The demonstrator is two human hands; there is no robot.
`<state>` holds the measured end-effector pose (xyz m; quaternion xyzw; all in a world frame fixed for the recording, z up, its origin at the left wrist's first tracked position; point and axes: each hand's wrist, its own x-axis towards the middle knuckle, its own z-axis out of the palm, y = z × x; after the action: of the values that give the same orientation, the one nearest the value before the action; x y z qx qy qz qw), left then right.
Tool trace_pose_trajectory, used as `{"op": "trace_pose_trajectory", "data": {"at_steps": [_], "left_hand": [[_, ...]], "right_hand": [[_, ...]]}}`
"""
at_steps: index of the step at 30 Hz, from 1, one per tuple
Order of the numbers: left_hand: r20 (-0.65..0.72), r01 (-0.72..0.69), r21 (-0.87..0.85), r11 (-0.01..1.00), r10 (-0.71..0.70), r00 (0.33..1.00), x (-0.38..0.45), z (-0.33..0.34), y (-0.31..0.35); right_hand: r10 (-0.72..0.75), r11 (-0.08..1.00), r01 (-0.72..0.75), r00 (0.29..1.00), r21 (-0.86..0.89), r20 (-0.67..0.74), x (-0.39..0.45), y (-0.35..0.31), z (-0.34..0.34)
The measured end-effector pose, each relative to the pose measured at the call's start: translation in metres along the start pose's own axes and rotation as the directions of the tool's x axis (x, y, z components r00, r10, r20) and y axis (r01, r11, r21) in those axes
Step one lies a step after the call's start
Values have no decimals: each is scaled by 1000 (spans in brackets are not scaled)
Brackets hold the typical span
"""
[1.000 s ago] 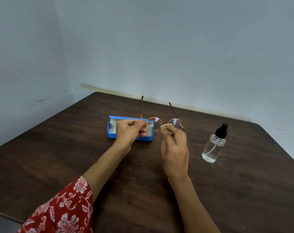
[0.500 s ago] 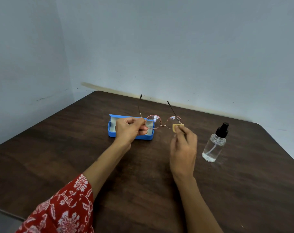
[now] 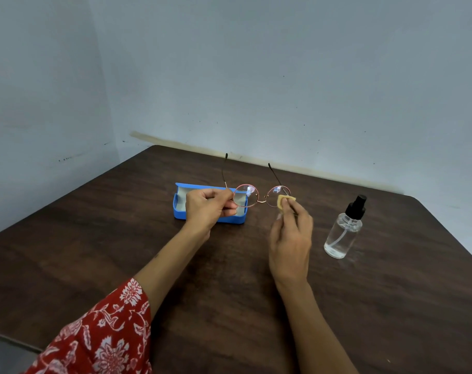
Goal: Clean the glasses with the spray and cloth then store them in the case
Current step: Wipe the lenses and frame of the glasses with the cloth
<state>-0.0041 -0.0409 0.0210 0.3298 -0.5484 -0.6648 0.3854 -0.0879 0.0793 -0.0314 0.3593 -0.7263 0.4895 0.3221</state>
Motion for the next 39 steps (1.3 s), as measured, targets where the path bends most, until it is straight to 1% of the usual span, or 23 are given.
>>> {"op": "trace_pose_trajectory", "data": {"at_steps": [3,5,7,10,11,13,16,18,22,24,28,34,36,39], "left_hand": [[2,5,9,1000,-5,1000,1,1,-2],[-5,6,13,1000,-6,1000,1,0,-2],[-6,3,0,1000,-3,1000,1,0,-1],[3,3,0,1000,-3,1000,1,1,0],[6,5,2,1000,-5,1000,1,1,-1],[10,8,3,1000,-8,1000,1,1,-2],[-2,5,5,1000,-5,1000,1,1,-2],[-12,1,-4,1000,-2,1000,1,0,-1],[-2,0,-15,1000,0,1000,0,0,1],[7,-3,-17,1000,3,1000,-1,0,0],[-5,-5,-19,1000,4,1000,0,0,-1],[0,1,-13,1000,-1,1000,0,1,-3],[1,3,-12,1000,-3,1000,-1,2,-4],[-13,1,-19,1000,-2,1000,-1,3,-5]], "right_hand": [[-102,995,102,993,2,59,-3,-9,2],[-138,990,137,987,20,81,-5,-11,4],[-92,995,91,994,33,60,-4,-9,4],[14,1000,-13,1000,26,-12,-1,0,3],[22,1000,-22,1000,20,-21,-1,0,2],[-23,1000,23,1000,10,-2,-1,-2,2],[-113,994,113,991,10,65,-5,-9,2],[-93,996,91,994,25,65,-5,-9,3],[20,1000,-19,1000,19,-13,-1,-1,1],[7,1000,-7,1000,7,-2,-2,-1,2],[-77,997,77,995,18,58,-6,-7,5],[35,999,-34,999,23,-23,-2,1,3],[22,1000,-22,1000,18,-15,-3,1,3],[-42,999,42,998,15,46,-5,-4,5]]}}
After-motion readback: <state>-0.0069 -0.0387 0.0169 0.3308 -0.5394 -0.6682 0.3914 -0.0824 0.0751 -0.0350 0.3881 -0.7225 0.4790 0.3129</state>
